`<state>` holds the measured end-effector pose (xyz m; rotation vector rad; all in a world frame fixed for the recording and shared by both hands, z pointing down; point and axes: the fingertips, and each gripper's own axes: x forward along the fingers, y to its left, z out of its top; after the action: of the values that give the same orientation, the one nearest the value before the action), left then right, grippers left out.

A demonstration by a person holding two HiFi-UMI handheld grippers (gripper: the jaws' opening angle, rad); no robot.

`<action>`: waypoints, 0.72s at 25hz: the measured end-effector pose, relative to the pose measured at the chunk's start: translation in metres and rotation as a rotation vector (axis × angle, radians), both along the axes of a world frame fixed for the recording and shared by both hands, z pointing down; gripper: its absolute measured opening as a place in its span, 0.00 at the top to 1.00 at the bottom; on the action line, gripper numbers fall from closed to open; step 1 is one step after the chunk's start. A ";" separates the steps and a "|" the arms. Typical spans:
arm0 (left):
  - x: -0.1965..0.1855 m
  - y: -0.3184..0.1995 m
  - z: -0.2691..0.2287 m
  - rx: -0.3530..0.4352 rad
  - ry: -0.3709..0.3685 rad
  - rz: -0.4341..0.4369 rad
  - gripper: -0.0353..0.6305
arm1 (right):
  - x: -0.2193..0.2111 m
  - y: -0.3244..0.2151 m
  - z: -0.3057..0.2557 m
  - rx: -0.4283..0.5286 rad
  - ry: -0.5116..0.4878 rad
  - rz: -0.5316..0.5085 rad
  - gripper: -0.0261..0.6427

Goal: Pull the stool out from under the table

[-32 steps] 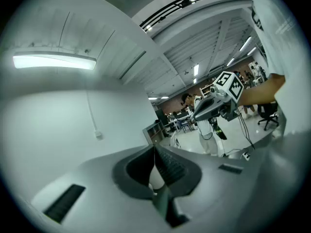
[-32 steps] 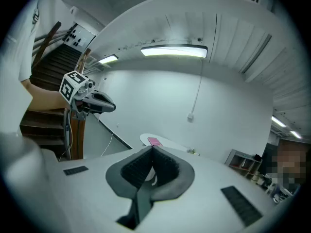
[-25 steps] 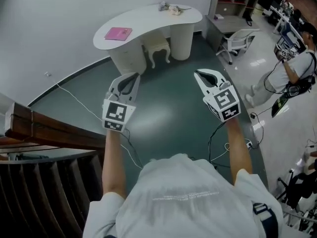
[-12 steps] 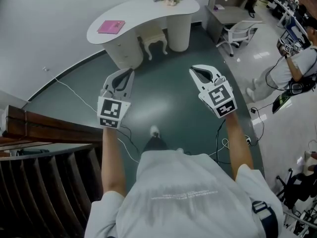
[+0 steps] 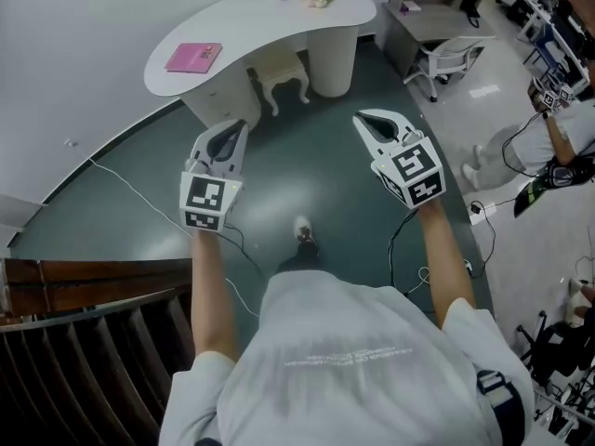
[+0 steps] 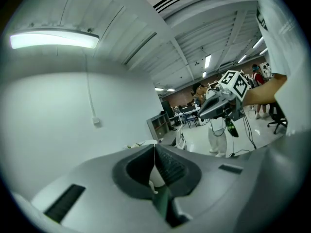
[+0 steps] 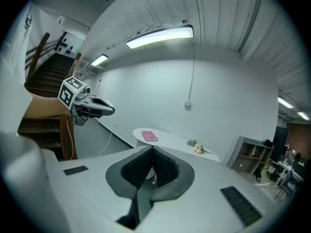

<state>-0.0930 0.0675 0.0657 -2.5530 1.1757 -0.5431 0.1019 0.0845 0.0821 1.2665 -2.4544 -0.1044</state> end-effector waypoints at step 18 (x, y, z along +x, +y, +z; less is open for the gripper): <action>-0.022 -0.246 0.009 -0.054 0.041 0.024 0.92 | -0.012 -0.243 0.004 -0.024 0.079 0.075 0.94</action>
<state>-0.1154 -0.1788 0.0744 -2.6316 1.1576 -0.5261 0.0897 -0.1589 0.0865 1.3168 -2.3321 -0.1030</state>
